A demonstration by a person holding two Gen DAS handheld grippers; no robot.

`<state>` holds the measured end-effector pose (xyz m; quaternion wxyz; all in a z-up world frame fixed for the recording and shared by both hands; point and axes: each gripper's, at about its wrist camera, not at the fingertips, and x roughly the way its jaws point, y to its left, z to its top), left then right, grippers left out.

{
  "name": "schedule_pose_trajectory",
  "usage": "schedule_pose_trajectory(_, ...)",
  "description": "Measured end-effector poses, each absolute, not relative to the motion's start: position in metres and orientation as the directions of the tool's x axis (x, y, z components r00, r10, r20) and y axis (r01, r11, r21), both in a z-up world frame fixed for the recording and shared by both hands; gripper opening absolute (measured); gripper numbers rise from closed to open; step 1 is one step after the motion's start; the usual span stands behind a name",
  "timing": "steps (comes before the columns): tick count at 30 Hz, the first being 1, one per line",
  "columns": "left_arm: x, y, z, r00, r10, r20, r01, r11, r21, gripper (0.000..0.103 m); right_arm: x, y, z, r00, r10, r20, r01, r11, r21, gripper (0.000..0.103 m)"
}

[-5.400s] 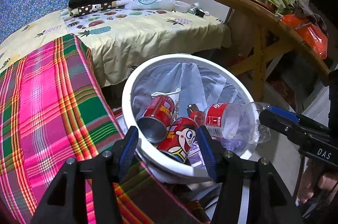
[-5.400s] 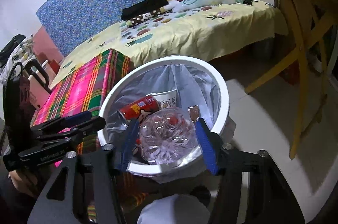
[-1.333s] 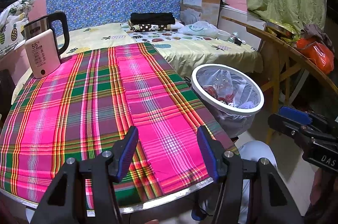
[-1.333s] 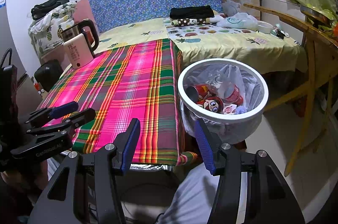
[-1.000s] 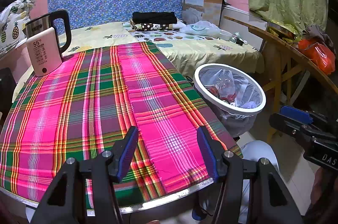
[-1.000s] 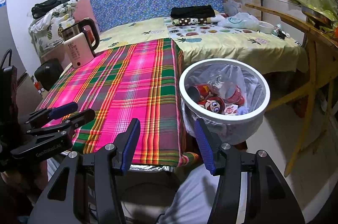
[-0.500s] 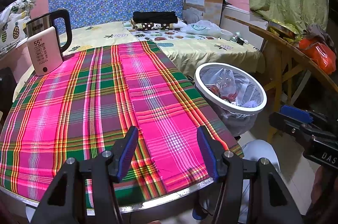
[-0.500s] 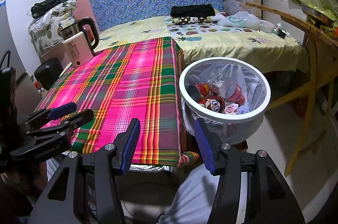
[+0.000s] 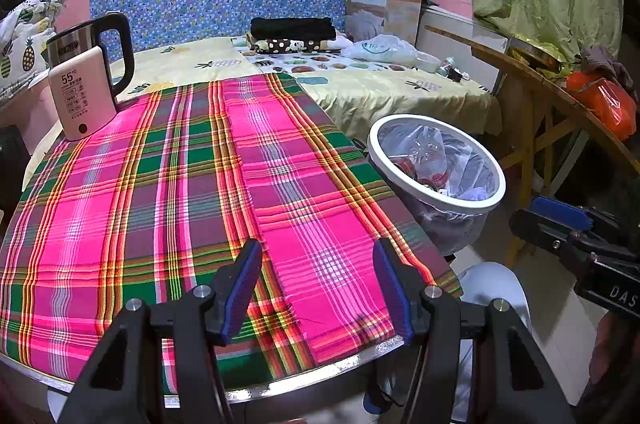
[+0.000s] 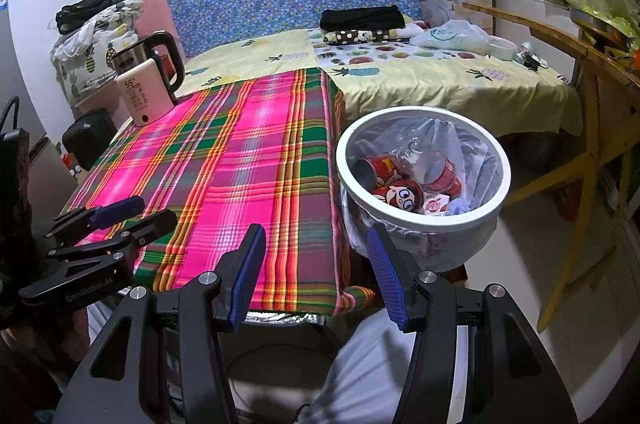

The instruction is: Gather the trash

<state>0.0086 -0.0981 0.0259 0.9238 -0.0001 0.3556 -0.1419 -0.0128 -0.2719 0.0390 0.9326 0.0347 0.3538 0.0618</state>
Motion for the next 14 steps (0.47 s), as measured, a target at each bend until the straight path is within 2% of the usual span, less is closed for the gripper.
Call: schedule_pose_trajectory(14, 0.0106, -0.0961, 0.0253, 0.708, -0.252, -0.66, 0.245, 0.964, -0.105, 0.06, -0.0104, -0.2713, 0.0389, 0.739, 0.141, -0.659, -0.092, 0.99, 0.11, 0.055)
